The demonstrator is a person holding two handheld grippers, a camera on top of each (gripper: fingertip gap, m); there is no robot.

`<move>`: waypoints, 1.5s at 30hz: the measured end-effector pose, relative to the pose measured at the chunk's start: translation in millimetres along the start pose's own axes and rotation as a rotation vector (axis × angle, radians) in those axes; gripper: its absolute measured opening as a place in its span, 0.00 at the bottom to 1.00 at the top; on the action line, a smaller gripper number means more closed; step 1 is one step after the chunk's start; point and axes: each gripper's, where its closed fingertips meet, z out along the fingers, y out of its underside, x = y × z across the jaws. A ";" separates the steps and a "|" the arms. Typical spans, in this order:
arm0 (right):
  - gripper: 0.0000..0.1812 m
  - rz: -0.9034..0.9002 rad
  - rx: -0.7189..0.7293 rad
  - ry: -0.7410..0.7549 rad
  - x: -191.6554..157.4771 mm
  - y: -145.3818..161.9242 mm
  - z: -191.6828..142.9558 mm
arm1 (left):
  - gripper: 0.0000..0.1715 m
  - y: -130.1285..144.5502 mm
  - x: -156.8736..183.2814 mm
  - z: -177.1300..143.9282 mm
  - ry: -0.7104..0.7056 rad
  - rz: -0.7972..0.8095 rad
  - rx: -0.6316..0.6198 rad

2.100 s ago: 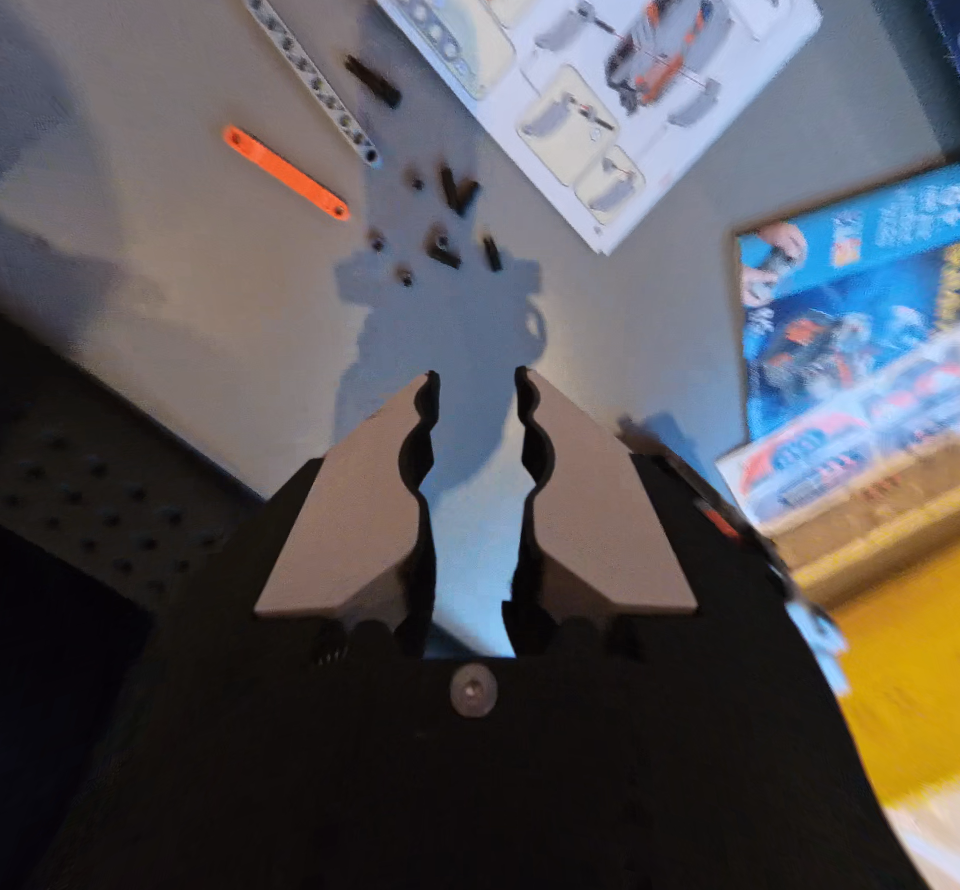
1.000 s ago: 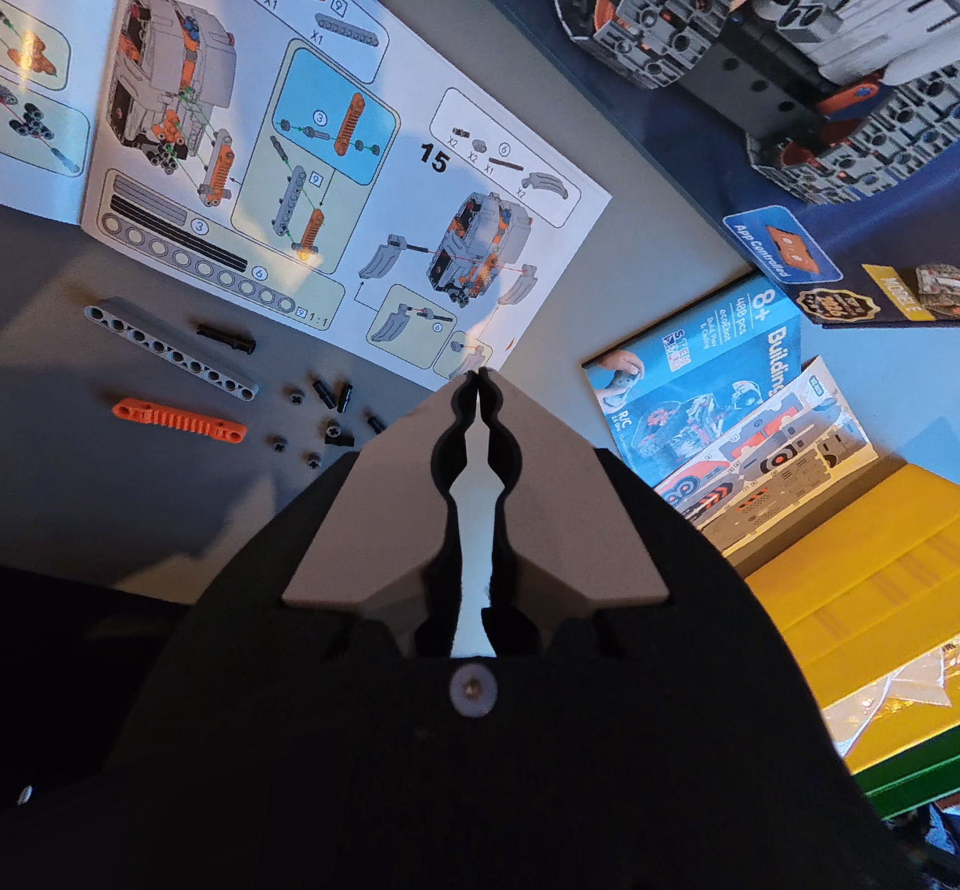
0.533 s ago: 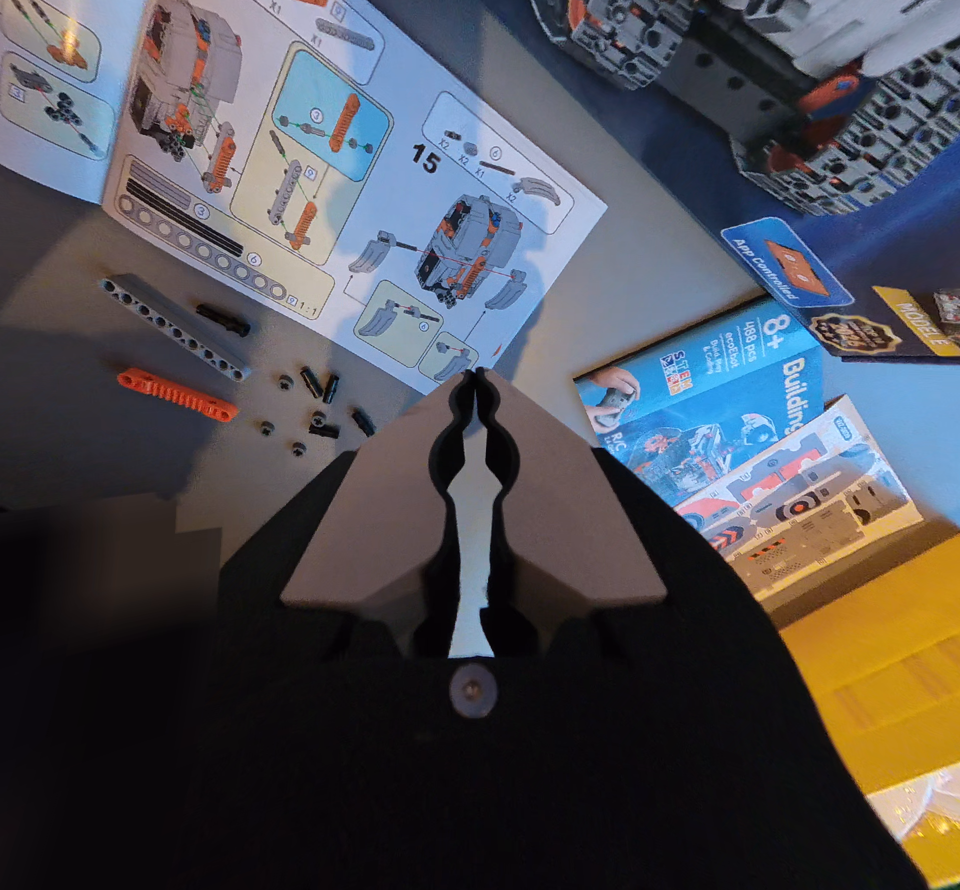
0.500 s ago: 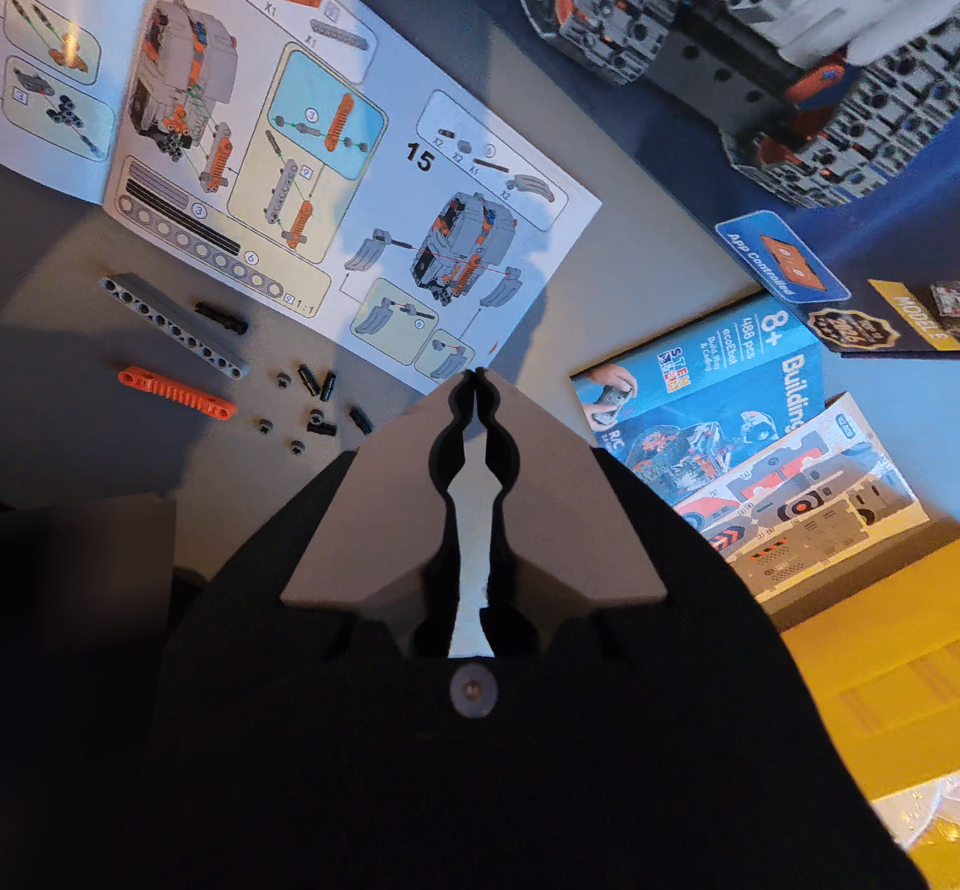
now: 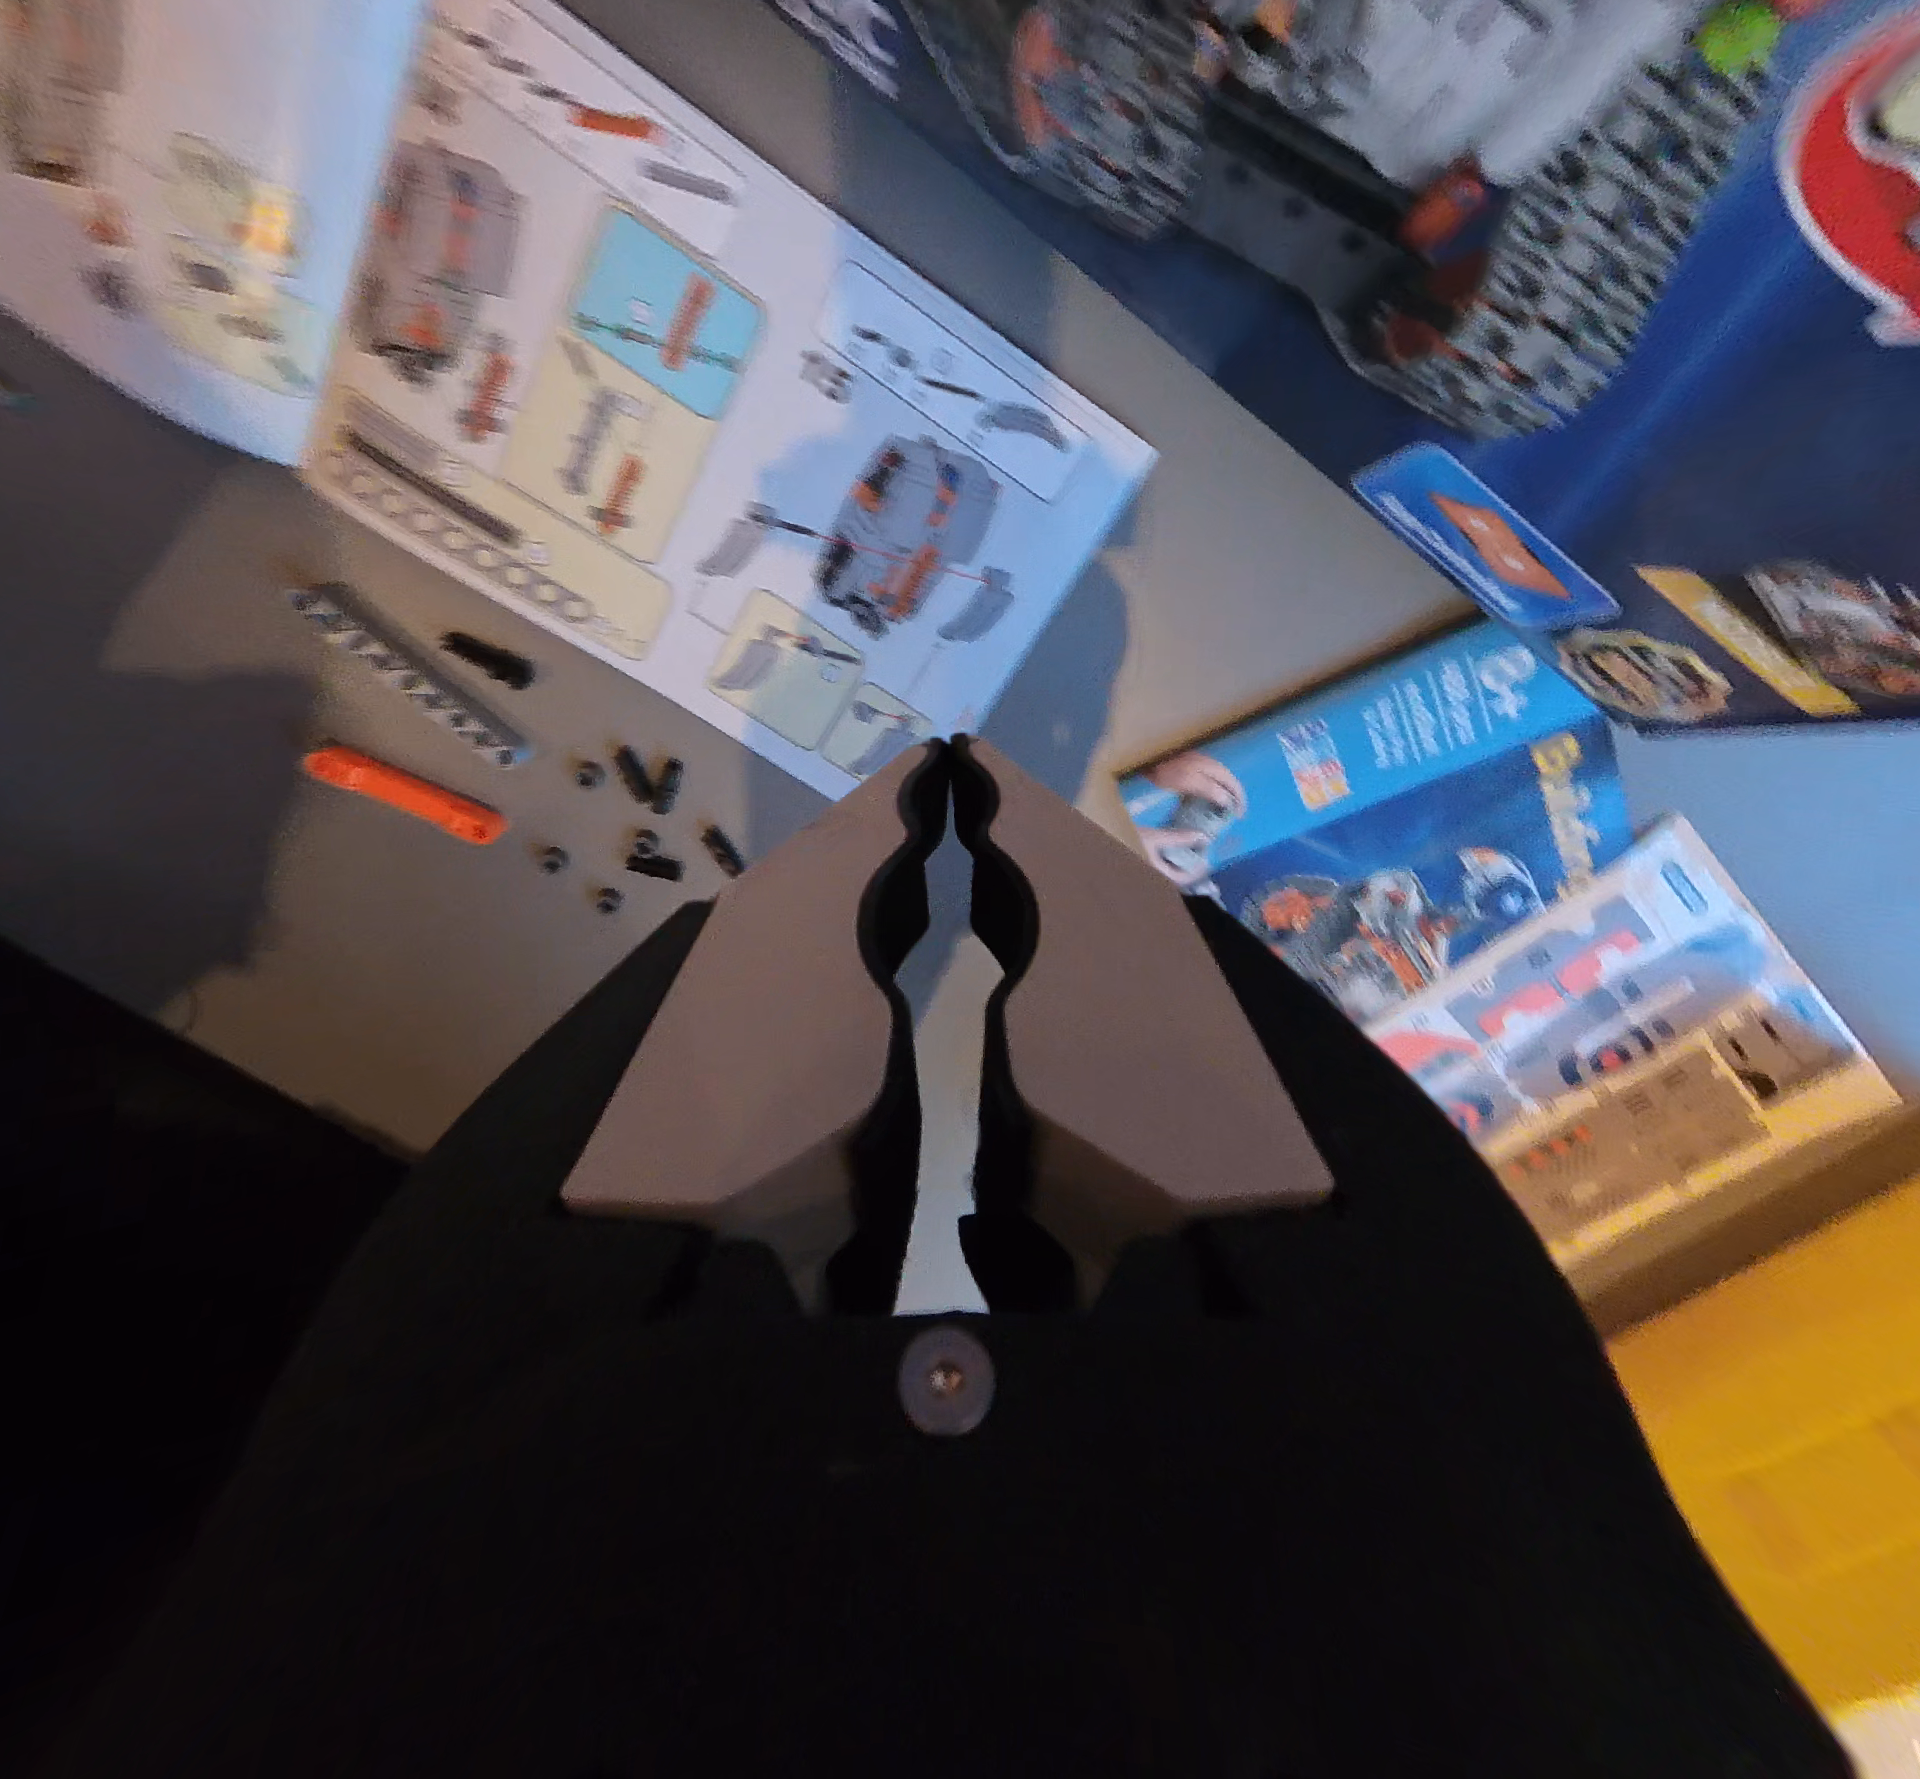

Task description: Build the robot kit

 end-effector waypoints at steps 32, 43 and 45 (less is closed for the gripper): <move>0.07 -0.456 0.806 -0.296 -96.9 -90.5 -116.6 | 0.30 -23.7 28.1 -24.9 0.177 -0.053 0.093; 0.00 -0.652 0.402 -0.236 -101.2 -53.6 -39.7 | 0.31 -11.2 41.8 -13.3 0.233 -0.054 0.033; 0.00 -0.632 0.424 -0.218 -97.2 -57.8 -42.4 | 0.31 -12.2 42.3 -13.7 0.232 -0.054 0.040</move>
